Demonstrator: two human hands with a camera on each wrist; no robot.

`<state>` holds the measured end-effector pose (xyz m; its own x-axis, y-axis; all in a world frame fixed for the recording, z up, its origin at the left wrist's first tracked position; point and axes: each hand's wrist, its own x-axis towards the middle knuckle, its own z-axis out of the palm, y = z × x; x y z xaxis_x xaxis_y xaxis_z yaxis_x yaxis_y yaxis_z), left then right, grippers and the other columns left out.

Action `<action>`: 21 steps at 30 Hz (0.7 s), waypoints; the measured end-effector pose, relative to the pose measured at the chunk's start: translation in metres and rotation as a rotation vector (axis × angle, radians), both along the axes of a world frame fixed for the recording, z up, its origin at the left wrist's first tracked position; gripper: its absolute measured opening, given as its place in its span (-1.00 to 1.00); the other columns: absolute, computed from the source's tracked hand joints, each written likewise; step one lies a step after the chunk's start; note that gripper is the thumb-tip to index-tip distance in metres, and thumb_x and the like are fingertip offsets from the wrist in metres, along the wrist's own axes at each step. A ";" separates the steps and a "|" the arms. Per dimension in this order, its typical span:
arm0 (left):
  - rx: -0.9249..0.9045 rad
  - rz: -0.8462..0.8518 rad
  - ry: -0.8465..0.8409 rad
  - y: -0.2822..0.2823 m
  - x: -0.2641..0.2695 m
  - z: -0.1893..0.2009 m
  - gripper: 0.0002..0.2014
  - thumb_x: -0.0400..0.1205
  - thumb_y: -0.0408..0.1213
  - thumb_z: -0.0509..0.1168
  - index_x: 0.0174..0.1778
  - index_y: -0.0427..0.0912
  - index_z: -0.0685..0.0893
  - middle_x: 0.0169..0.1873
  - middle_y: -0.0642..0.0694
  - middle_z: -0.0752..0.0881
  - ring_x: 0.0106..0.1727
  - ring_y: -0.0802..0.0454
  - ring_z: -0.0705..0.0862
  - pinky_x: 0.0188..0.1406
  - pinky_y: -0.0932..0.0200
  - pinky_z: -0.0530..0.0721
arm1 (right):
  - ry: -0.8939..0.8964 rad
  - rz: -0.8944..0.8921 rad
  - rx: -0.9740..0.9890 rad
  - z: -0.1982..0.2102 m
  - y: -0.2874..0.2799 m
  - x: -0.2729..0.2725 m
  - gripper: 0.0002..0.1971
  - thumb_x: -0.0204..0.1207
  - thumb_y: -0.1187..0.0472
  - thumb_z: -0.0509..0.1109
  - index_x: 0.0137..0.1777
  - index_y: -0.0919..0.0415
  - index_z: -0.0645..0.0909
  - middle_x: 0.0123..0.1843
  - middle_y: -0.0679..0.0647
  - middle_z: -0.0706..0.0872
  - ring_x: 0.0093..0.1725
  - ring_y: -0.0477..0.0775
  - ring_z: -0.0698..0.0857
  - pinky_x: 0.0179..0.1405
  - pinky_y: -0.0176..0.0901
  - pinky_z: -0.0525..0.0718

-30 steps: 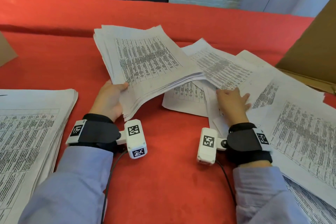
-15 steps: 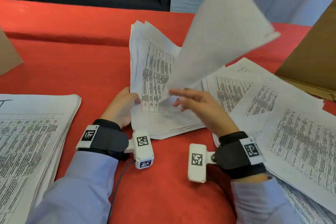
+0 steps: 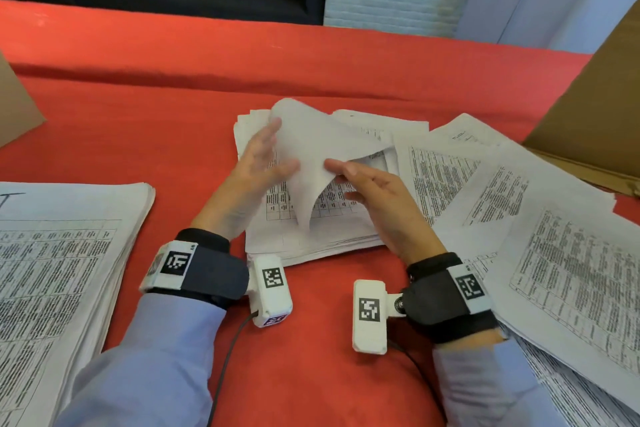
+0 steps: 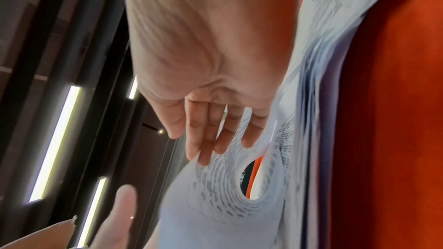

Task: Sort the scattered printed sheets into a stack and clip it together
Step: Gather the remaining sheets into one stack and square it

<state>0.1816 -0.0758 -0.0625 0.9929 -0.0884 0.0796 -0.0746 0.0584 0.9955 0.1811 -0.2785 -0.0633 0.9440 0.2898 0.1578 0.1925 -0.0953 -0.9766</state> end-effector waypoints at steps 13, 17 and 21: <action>-0.145 0.410 0.165 0.002 -0.001 0.005 -0.61 0.59 -0.59 0.02 0.03 -0.08 0.65 0.00 -0.13 0.71 -0.01 -0.09 0.70 -0.10 0.06 0.71 | -0.095 -0.226 0.038 -0.002 0.002 0.003 -0.69 0.52 0.35 0.31 0.17 0.00 0.65 0.27 -0.10 0.68 0.15 -0.10 0.61 0.16 -0.21 0.54; -0.095 0.256 0.477 0.013 -0.007 0.004 -0.63 0.56 -0.58 -0.01 0.27 -0.39 0.46 -0.11 -0.31 0.68 -0.50 0.05 0.75 -0.66 0.34 0.61 | -0.172 -0.434 -0.010 -0.008 -0.011 0.008 -0.54 0.56 0.29 0.37 0.42 -0.06 0.48 0.49 -0.10 0.46 0.50 -0.15 0.39 0.33 -0.52 0.34; 0.199 0.279 0.566 0.007 0.000 -0.002 -0.58 0.52 -0.60 -0.02 0.31 -0.40 0.44 0.04 -0.32 0.63 0.06 -0.33 0.71 0.04 -0.01 0.72 | 0.118 -0.321 -0.062 -0.007 -0.011 0.007 -0.51 0.66 0.19 0.30 0.57 -0.01 0.35 0.52 -0.03 0.38 0.42 -0.10 0.42 0.23 -0.25 0.40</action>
